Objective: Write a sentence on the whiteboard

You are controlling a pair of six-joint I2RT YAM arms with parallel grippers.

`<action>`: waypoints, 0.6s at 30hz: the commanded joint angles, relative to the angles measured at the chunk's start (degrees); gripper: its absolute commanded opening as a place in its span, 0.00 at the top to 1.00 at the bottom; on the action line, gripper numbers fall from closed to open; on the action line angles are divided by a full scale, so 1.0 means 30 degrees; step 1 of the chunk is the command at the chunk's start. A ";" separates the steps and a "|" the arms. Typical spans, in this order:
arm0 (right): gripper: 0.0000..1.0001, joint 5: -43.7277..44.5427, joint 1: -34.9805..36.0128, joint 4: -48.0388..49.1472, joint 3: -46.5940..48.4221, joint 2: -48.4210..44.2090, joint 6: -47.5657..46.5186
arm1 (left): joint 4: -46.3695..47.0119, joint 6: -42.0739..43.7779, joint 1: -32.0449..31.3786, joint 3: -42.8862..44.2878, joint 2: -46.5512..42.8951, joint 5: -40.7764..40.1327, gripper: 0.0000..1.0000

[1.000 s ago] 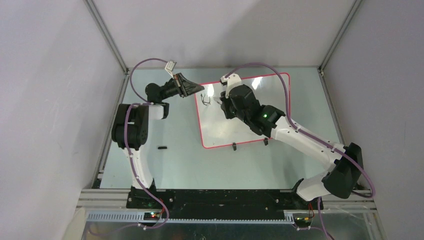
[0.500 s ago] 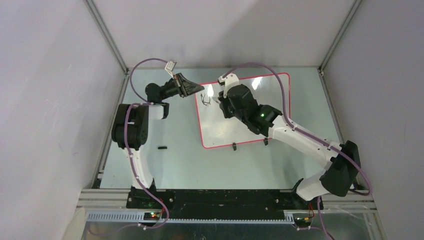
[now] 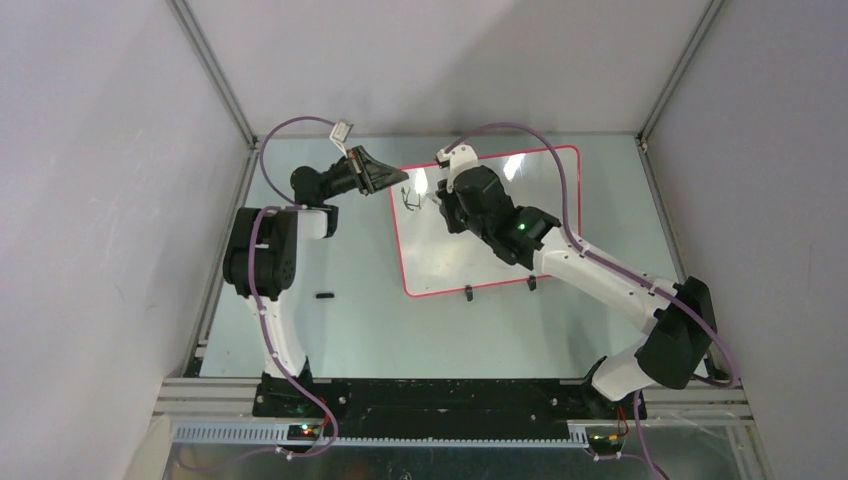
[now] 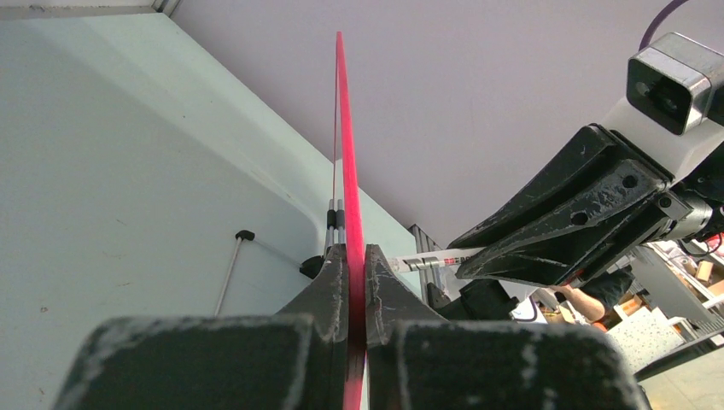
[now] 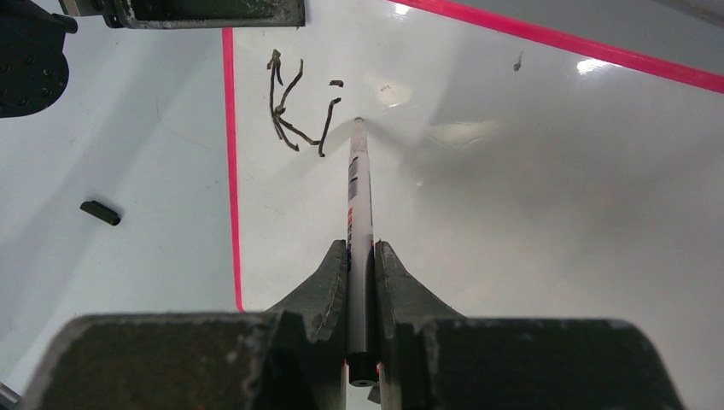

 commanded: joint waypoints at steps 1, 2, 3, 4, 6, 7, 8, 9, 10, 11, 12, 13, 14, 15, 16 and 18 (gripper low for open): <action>1.00 0.0215 -0.0078 0.0639 0.0912 0.0171 -0.0137 | 0.1440 0.0039 -0.0514 0.0320 -0.0980 0.0393 1.00; 1.00 0.0221 -0.0083 0.0587 0.0898 0.0203 -0.0137 | 0.1440 0.0037 -0.0513 0.0319 -0.0969 0.0406 1.00; 1.00 0.0251 -0.0079 0.0511 0.0896 0.0220 -0.0152 | 0.1440 0.0036 -0.0528 0.0319 -0.0967 0.0422 1.00; 1.00 0.0266 -0.0068 0.0450 0.0894 0.0224 -0.0111 | 0.1440 0.0035 -0.0517 0.0319 -0.0966 0.0419 1.00; 1.00 0.0312 -0.0085 0.0127 0.0901 0.0182 -0.0042 | 0.1455 0.0035 -0.0514 0.0319 -0.0969 0.0433 1.00; 1.00 0.0341 -0.0064 0.0023 0.0896 0.0165 -0.0016 | 0.1444 0.0035 -0.0513 0.0319 -0.0982 0.0425 1.00; 1.00 0.0377 -0.0061 -0.0201 0.0895 0.0152 0.0018 | 0.1442 0.0035 -0.0521 0.0319 -0.0969 0.0435 1.00; 1.00 0.0417 -0.0059 -0.0287 0.0879 0.0149 0.0092 | 0.1441 0.0035 -0.0517 0.0319 -0.0982 0.0426 1.00; 1.00 0.0469 -0.0080 -0.0403 0.0843 0.0089 0.0109 | 0.1440 0.0035 -0.0514 0.0319 -0.0977 0.0420 1.00; 1.00 0.0463 -0.0069 -0.0447 0.0742 0.0059 0.0144 | 0.1440 0.0050 -0.0514 0.0319 -0.0986 0.0434 1.00; 1.00 0.0429 -0.0060 -0.0516 0.0701 -0.0036 0.0165 | 0.1440 0.0039 -0.0513 0.0319 -0.0992 0.0429 1.00; 1.00 0.0413 -0.0059 -0.0533 0.0589 -0.0062 0.0209 | 0.1440 0.0037 -0.0513 0.0305 -0.1008 0.0438 1.00; 1.00 0.0377 -0.0058 -0.0603 0.0536 -0.0117 0.0227 | 0.1440 0.0036 -0.0528 0.0294 -0.0998 0.0423 1.00; 1.00 0.0371 -0.0043 -0.0620 0.0482 -0.0132 0.0269 | 0.1440 0.0035 -0.0517 0.0277 -0.0995 0.0421 1.00; 1.00 0.0355 -0.0047 -0.0684 0.0454 -0.0186 0.0286 | 0.1440 0.0035 -0.0515 0.0287 -0.0995 0.0397 1.00; 1.00 0.0305 -0.0049 -0.0804 0.0344 -0.0242 0.0330 | 0.1433 0.0050 -0.0513 0.0304 -0.0980 0.0419 1.00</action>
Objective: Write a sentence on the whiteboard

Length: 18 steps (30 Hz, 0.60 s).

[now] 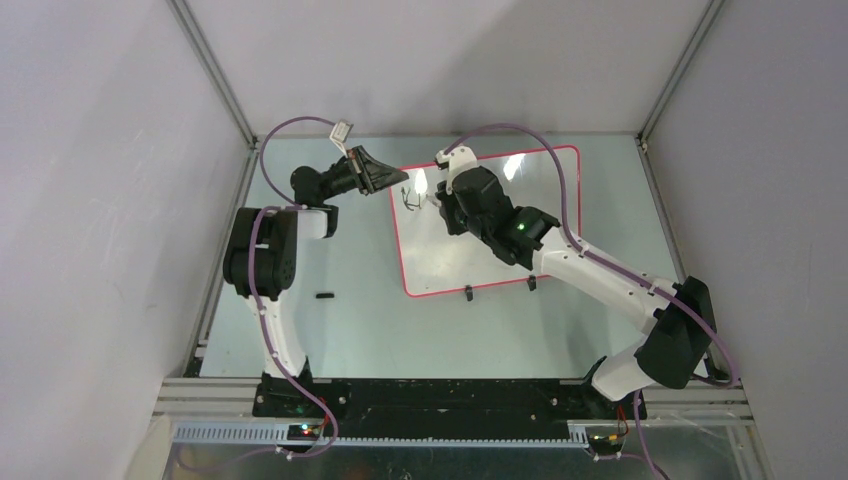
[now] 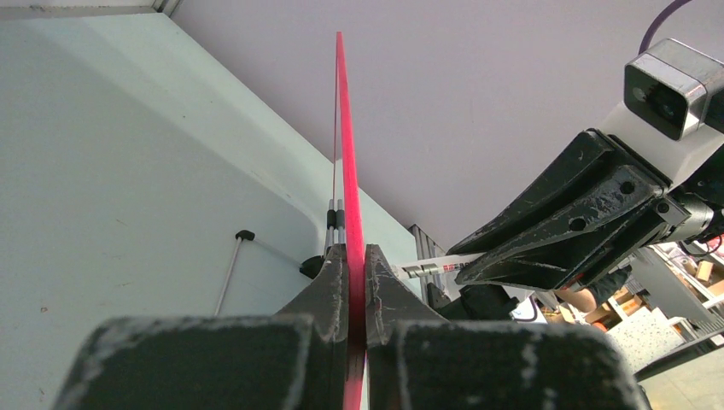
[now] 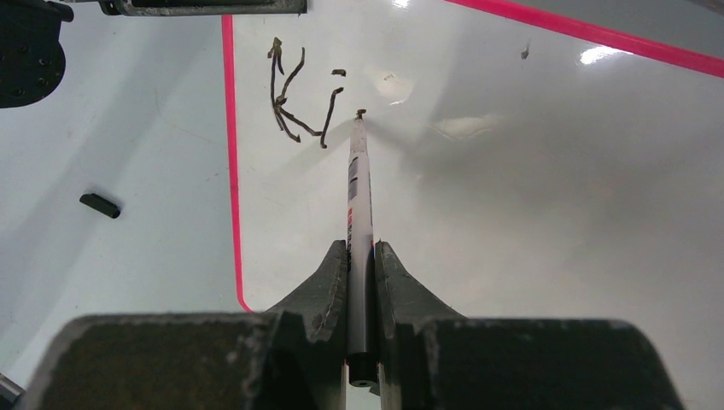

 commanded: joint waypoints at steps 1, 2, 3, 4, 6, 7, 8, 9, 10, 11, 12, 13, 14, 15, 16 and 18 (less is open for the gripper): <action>1.00 0.0243 -0.0039 -0.0451 0.0200 -0.0396 0.0273 | 0.1446 0.0042 -0.0513 0.0293 -0.1005 0.0440 1.00; 1.00 0.0200 -0.0038 -0.0521 0.0188 -0.0417 0.0251 | 0.1446 0.0037 -0.0513 0.0292 -0.0989 0.0418 1.00; 1.00 0.0138 -0.0033 -0.0561 0.0172 -0.0433 0.0294 | 0.1447 0.0036 -0.0528 0.0290 -0.0999 0.0424 1.00; 1.00 0.0104 -0.0015 -0.0643 0.0160 -0.0450 0.0291 | 0.1462 0.0035 -0.0521 0.0290 -0.1000 0.0424 1.00; 1.00 0.0077 0.0017 -0.0809 0.0120 -0.0443 0.0278 | 0.1463 0.0039 -0.0514 0.0283 -0.0983 0.0444 1.00; 1.00 0.0071 0.0049 -0.0925 0.0105 -0.0440 0.0268 | 0.1455 0.0036 -0.0513 0.0288 -0.0990 0.0430 1.00; 1.00 0.0070 0.0069 -0.0954 0.0078 -0.0439 0.0261 | 0.1449 0.0036 -0.0513 0.0289 -0.0996 0.0428 1.00; 1.00 0.0084 0.0069 -0.0991 0.0069 -0.0424 0.0260 | 0.1448 0.0035 -0.0528 0.0290 -0.1000 0.0426 1.00; 1.00 0.0051 0.0079 -0.1016 0.0013 -0.0446 0.0237 | 0.1448 0.0035 -0.0517 0.0290 -0.1009 0.0426 1.00; 1.00 0.0045 0.0108 -0.1079 -0.0008 -0.0477 0.0234 | 0.1447 0.0035 -0.0515 0.0290 -0.1005 0.0425 1.00; 1.00 0.0041 0.0113 -0.1090 -0.0060 -0.0492 0.0238 | 0.1447 0.0035 -0.0514 0.0290 -0.1025 0.0433 1.00; 1.00 0.0040 0.0117 -0.1142 -0.0074 -0.0494 0.0234 | 0.1447 0.0050 -0.0513 0.0290 -0.1013 0.0429 1.00; 1.00 0.0054 0.0125 -0.1165 -0.0091 -0.0496 0.0216 | 0.1447 0.0042 -0.0528 0.0290 -0.1005 0.0448 1.00; 1.00 0.0062 0.0151 -0.1182 -0.0103 -0.0496 0.0208 | 0.1447 0.0052 -0.0521 0.0290 -0.1003 0.0437 1.00; 1.00 0.0067 0.0148 -0.1187 -0.0095 -0.0489 0.0188 | 0.1447 0.0043 -0.0537 0.0305 -0.1017 0.0443 1.00; 1.00 0.0061 0.0151 -0.1173 -0.0110 -0.0496 0.0170 | 0.1462 0.0036 -0.0516 0.0292 -0.0996 0.0442 1.00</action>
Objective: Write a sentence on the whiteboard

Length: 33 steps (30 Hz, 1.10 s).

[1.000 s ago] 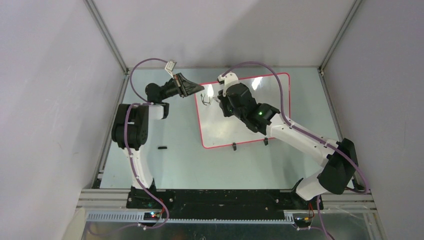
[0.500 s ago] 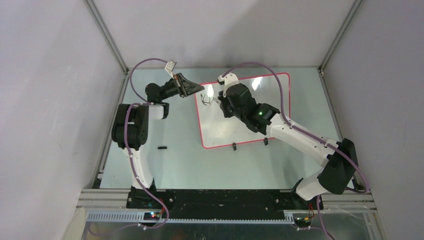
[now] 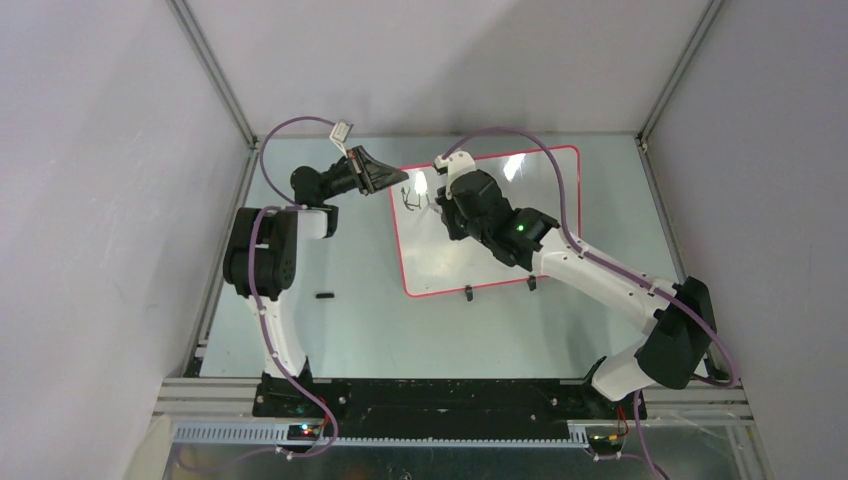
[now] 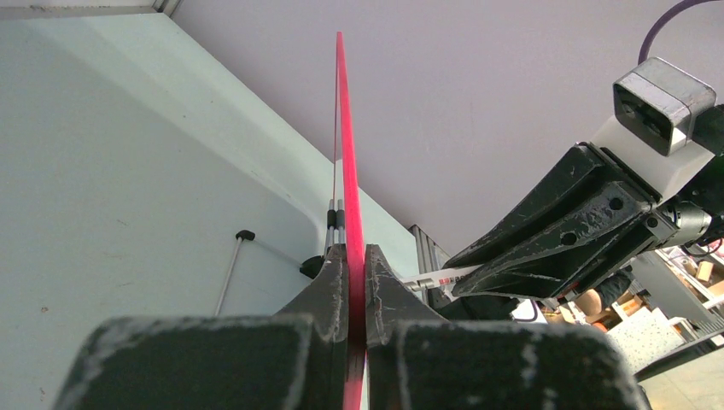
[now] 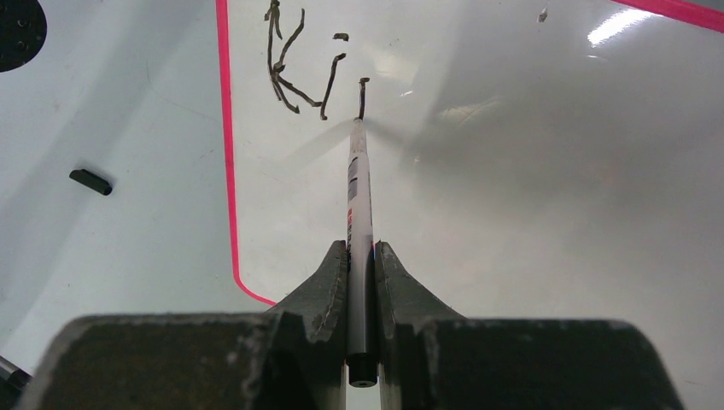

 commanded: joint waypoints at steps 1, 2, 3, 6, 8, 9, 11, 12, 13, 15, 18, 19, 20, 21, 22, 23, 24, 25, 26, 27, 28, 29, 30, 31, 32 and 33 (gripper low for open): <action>1.00 0.0189 0.0011 -0.0182 -0.0064 -0.0467 -0.0026 | 0.1451 0.0028 -0.0515 0.0291 -0.1014 0.0456 1.00; 1.00 0.0207 -0.0005 -0.0082 -0.0065 -0.0468 -0.0070 | 0.1449 0.0028 -0.0514 0.0290 -0.1005 0.0438 1.00; 1.00 0.0214 -0.0013 -0.0011 -0.0051 -0.0468 -0.0125 | 0.1448 0.0035 -0.0513 0.0290 -0.1003 0.0450 1.00; 1.00 0.0169 -0.0101 0.0375 -0.0035 -0.0497 -0.0257 | 0.1447 0.0028 -0.0514 0.0308 -0.1007 0.0449 1.00; 1.00 0.0142 -0.0148 0.0520 -0.0007 -0.0523 -0.0311 | 0.1447 0.0028 -0.0513 0.0292 -0.1028 0.0435 1.00; 1.00 0.0136 -0.0172 0.0538 0.0088 -0.0489 -0.0339 | 0.1447 0.0028 -0.0513 0.0291 -0.1008 0.0433 1.00; 1.00 0.0094 -0.0222 0.0540 0.0309 -0.0393 -0.0340 | 0.1447 0.0028 -0.0528 0.0290 -0.0984 0.0433 1.00; 1.00 0.0100 -0.0238 0.0509 0.0371 -0.0343 -0.0359 | 0.1447 0.0028 -0.0521 0.0312 -0.0978 0.0433 1.00; 1.00 0.0067 -0.0243 0.0504 0.0498 -0.0268 -0.0395 | 0.1447 0.0028 -0.0522 0.0301 -0.0996 0.0447 1.00; 1.00 0.0053 -0.0242 0.0499 0.0679 -0.0120 -0.0420 | 0.1447 0.0028 -0.0518 0.0306 -0.1005 0.0434 1.00; 1.00 0.0072 -0.0276 0.0424 0.1034 0.0048 -0.0502 | 0.1455 0.0031 -0.0526 0.0295 -0.1004 0.0455 1.00; 1.00 0.0082 -0.0260 0.0392 0.1100 0.0137 -0.0528 | 0.1451 0.0036 -0.0517 0.0291 -0.1002 0.0438 1.00; 1.00 0.0094 -0.0272 0.0387 0.1207 0.0172 -0.0569 | 0.1448 0.0032 -0.0530 0.0320 -0.0987 0.0450 1.00; 1.00 0.0088 -0.0259 0.0324 0.1289 0.0256 -0.0576 | 0.1448 0.0029 -0.0517 0.0319 -0.0976 0.0459 1.00; 1.00 0.0096 -0.0257 0.0243 0.1416 0.0343 -0.0595 | 0.1447 0.0028 -0.0515 0.0319 -0.0974 0.0469 1.00; 1.00 0.0125 -0.0285 0.0200 0.1481 0.0392 -0.0618 | 0.1447 0.0028 -0.0514 0.0319 -0.0988 0.0465 1.00; 1.00 0.0132 -0.0299 0.0174 0.1603 0.0465 -0.0635 | 0.1447 0.0028 -0.0514 0.0334 -0.0984 0.0463 1.00; 1.00 0.0133 -0.0310 0.0117 0.1662 0.0497 -0.0638 | 0.1447 0.0035 -0.0521 0.0323 -0.0993 0.0477 1.00; 1.00 0.0112 -0.0326 0.0103 0.1765 0.0557 -0.0640 | 0.1447 0.0031 -0.0517 0.0321 -0.0978 0.0480 1.00; 1.00 0.0079 -0.0324 0.0092 0.1787 0.0572 -0.0641 | 0.1447 0.0029 -0.0514 0.0320 -0.0975 0.0471 1.00; 1.00 0.0040 -0.0333 0.0090 0.1841 0.0620 -0.0641 | 0.1447 0.0028 -0.0528 0.0319 -0.0973 0.0479 1.00; 1.00 0.0029 -0.0340 0.0089 0.1869 0.0633 -0.0626 | 0.1447 0.0035 -0.0517 0.0319 -0.0987 0.0470 1.00; 1.00 -0.0002 -0.0327 0.0089 0.1912 0.0686 -0.0637 | 0.1447 0.0046 -0.0522 0.0319 -0.0998 0.0479 1.00; 1.00 -0.0007 -0.0335 0.0074 0.1934 0.0710 -0.0639 | 0.1447 0.0032 -0.0532 0.0327 -0.1015 0.0470 1.00; 1.00 -0.0004 -0.0326 0.0067 0.2002 0.0750 -0.0641 | 0.1447 0.0030 -0.0518 0.0308 -0.1005 0.0471 1.00; 1.00 0.0021 -0.0334 0.0024 0.2033 0.0756 -0.0641 | 0.1447 0.0028 -0.0516 0.0331 -0.1003 0.0467 1.00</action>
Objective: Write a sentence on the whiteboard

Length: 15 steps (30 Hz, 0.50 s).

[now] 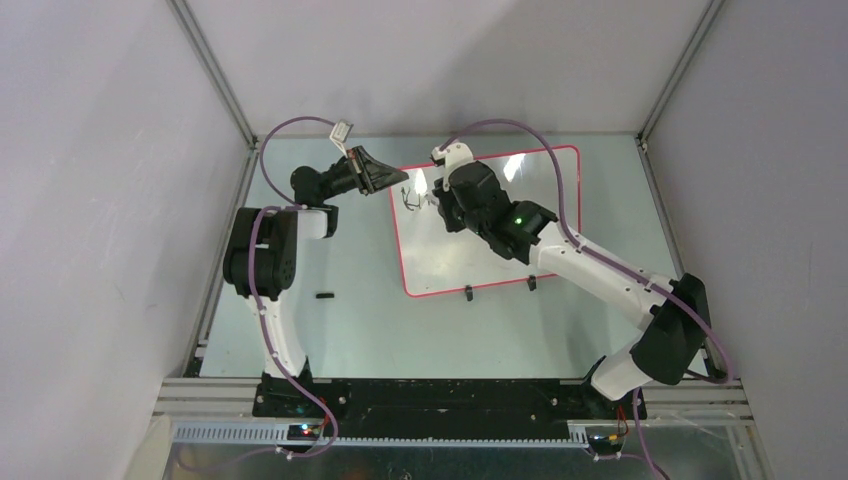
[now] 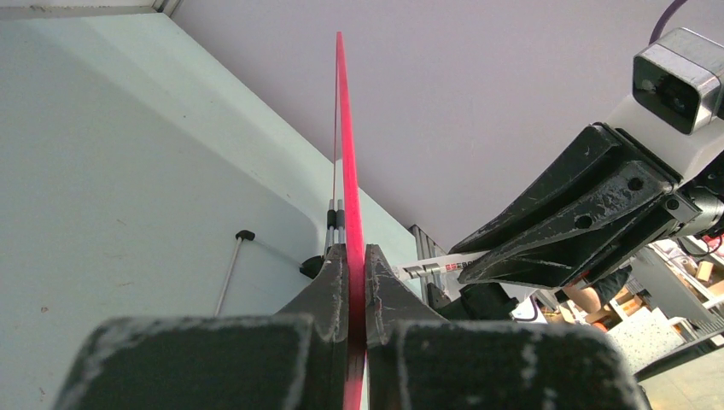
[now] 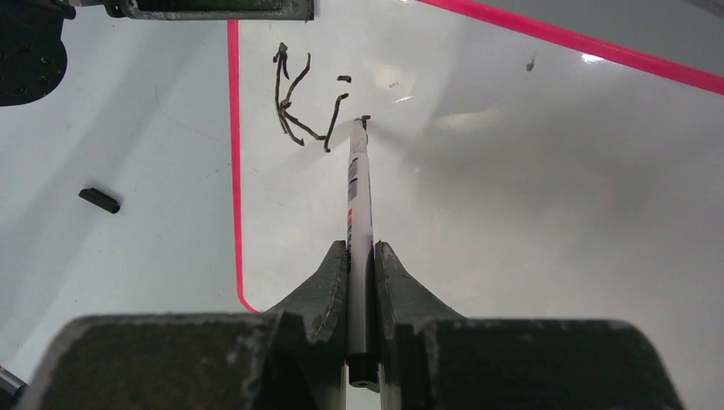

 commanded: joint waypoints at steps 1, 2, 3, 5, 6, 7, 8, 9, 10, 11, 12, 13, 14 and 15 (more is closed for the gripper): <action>1.00 0.0186 -0.0166 0.0072 0.0917 0.0229 -0.0320 | 0.1447 0.0035 -0.0514 0.0325 -0.1017 0.0463 1.00; 1.00 0.0240 -0.0156 0.0058 0.0921 0.0223 -0.0321 | 0.1447 0.0035 -0.0514 0.0299 -0.1009 0.0459 1.00; 1.00 0.0289 -0.0170 0.0051 0.0921 0.0203 -0.0306 | 0.1447 0.0035 -0.0528 0.0294 -0.1004 0.0456 1.00; 1.00 0.0437 -0.0215 0.0006 0.0922 0.0167 -0.0293 | 0.1447 0.0050 -0.0522 0.0305 -0.1002 0.0455 1.00; 1.00 0.0483 -0.0224 -0.0004 0.0922 0.0162 -0.0255 | 0.1447 0.0039 -0.0518 0.0294 -0.1002 0.0455 1.00; 1.00 0.0613 -0.0261 -0.0048 0.0922 0.0130 -0.0244 | 0.1447 0.0036 -0.0514 0.0292 -0.1016 0.0455 1.00; 1.00 0.0703 -0.0291 -0.0075 0.0922 0.0107 -0.0177 | 0.1447 0.0036 -0.0514 0.0290 -0.1024 0.0469 1.00; 1.00 0.0792 -0.0314 -0.0139 0.0922 0.0088 -0.0161 | 0.1447 0.0035 -0.0513 0.0305 -0.1029 0.0462 1.00; 1.00 0.0837 -0.0332 -0.0150 0.0893 0.0016 -0.0127 | 0.1447 0.0035 -0.0528 0.0312 -0.1030 0.0456 1.00; 1.00 0.0877 -0.0390 -0.0158 0.0863 -0.0016 -0.0106 | 0.1447 0.0035 -0.0517 0.0310 -0.1038 0.0456 1.00; 1.00 0.0908 -0.0400 -0.0174 0.0841 -0.0069 -0.0040 | 0.1447 0.0035 -0.0515 0.0285 -0.1033 0.0455 1.00; 1.00 0.0946 -0.0422 -0.0208 0.0838 -0.0073 -0.0034 | 0.1447 0.0035 -0.0528 0.0281 -0.1032 0.0455 1.00; 1.00 0.1022 -0.0457 -0.0228 0.0798 -0.0134 -0.0007 | 0.1447 0.0035 -0.0521 0.0286 -0.1039 0.0455 1.00; 1.00 0.1024 -0.0477 -0.0258 0.0787 -0.0149 0.0027 | 0.1447 0.0035 -0.0537 0.0289 -0.1049 0.0455 1.00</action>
